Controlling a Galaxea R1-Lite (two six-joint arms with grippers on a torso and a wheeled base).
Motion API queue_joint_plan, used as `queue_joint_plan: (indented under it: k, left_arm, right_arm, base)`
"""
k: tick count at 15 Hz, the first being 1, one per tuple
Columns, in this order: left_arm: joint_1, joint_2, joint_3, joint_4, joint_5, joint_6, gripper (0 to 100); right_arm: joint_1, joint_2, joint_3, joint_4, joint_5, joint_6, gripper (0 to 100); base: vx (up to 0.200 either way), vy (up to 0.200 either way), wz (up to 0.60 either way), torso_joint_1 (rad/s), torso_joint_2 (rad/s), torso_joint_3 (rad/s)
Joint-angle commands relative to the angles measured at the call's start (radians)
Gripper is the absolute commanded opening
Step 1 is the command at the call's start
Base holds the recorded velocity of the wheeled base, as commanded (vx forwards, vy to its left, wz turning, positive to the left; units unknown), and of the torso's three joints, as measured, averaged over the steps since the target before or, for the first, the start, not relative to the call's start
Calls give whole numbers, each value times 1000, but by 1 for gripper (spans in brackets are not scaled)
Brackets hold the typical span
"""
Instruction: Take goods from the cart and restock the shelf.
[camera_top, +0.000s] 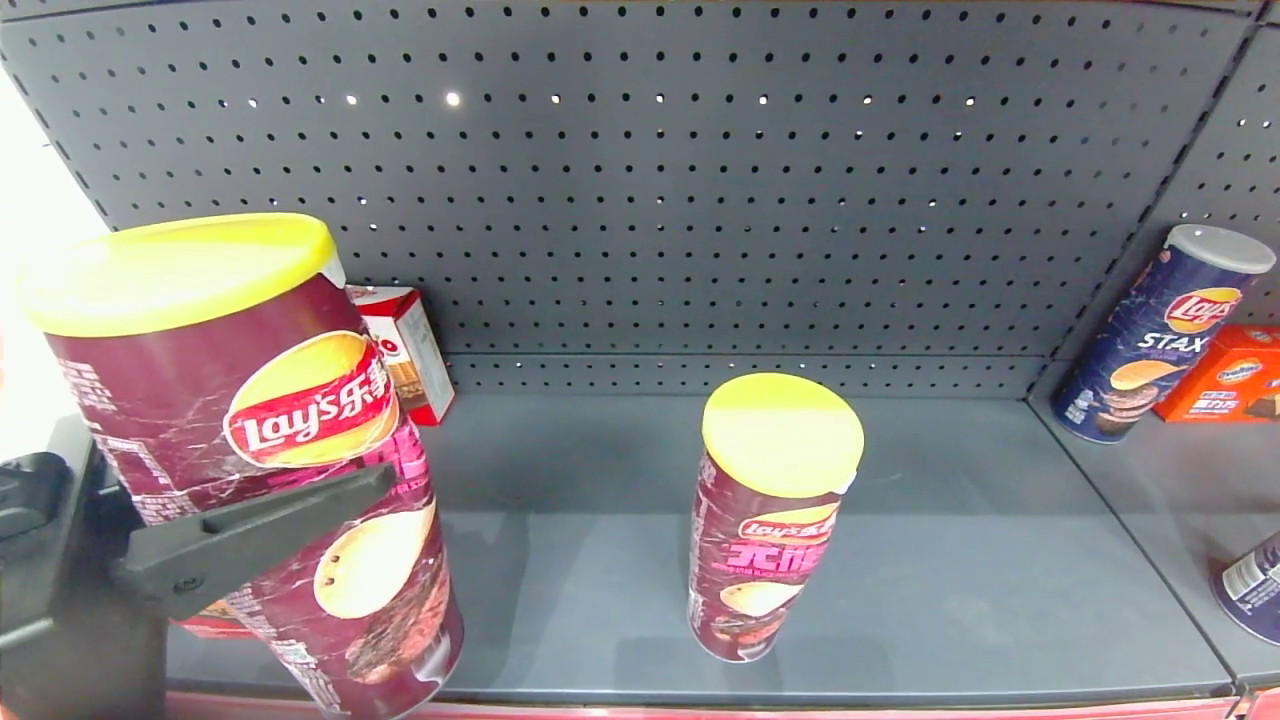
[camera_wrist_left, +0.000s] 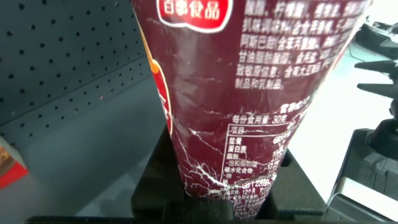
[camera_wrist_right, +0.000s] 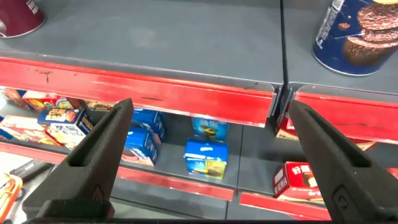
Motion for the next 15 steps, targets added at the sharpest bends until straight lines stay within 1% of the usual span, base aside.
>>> queue_joint_plan:
  k: [1, 2, 3, 4, 5, 6, 8, 10, 11, 12, 13, 14, 15]
  left_arm:
    - [-3, -1, -15, 6, -2, 0, 0]
    - [-3, -1, -15, 14, 0, 3, 0]
    - [-6, 4, -25, 26, 6, 23, 0]
    - [-8, 14, -29, 32, 9, 60, 0]
    - [-8, 27, -34, 29, 4, 61, 0]
    - [-11, 88, -81, 20, -2, 61, 0]
    - [-15, 168, -163, 19, 1, 49, 0]
    - [-68, 240, -221, 12, -2, 34, 0]
    - [-78, 255, -232, 11, -2, 28, 0]
    - [-83, 310, -266, 12, -3, 24, 0]
    - [-89, 356, -276, 3, -2, 31, 0]
    - [-92, 382, -276, -21, 0, 35, 0]
    - [-83, 453, -266, -138, 6, 37, 0]
  right_arm:
    - [0, 6, 0, 1, 0, 0, 100]
    - [0, 6, 0, 1, 0, 0, 100]
    - [0, 6, 0, 1, 0, 0, 100]
    - [1, 6, 0, 1, 0, 0, 100]
    - [1, 6, 0, 1, 0, 0, 100]
    - [1, 6, 0, 1, 0, 0, 100]
    - [0, 6, 0, 1, 0, 0, 100]
    - [0, 6, 0, 1, 0, 0, 100]
    - [0, 6, 0, 1, 0, 0, 100]
    - [0, 6, 0, 1, 0, 0, 100]
    - [0, 6, 0, 1, 0, 0, 100]
    - [0, 6, 0, 1, 0, 0, 100]
    - [1, 6, 0, 1, 0, 0, 100]
  base:
    - [0, 0, 0, 0, 0, 0]
    - [0, 0, 0, 0, 0, 0]
    - [0, 0, 0, 0, 0, 0]
    - [0, 0, 0, 0, 0, 0]
    - [0, 0, 0, 0, 0, 0]
    - [0, 0, 0, 0, 0, 0]
    - [0, 0, 0, 0, 0, 0]
    - [0, 0, 0, 0, 0, 0]
    - [0, 0, 0, 0, 0, 0]
    - [0, 0, 0, 0, 0, 0]
    - [0, 0, 0, 0, 0, 0]
    - [0, 0, 0, 0, 0, 0]
    - [0, 0, 0, 0, 0, 0]
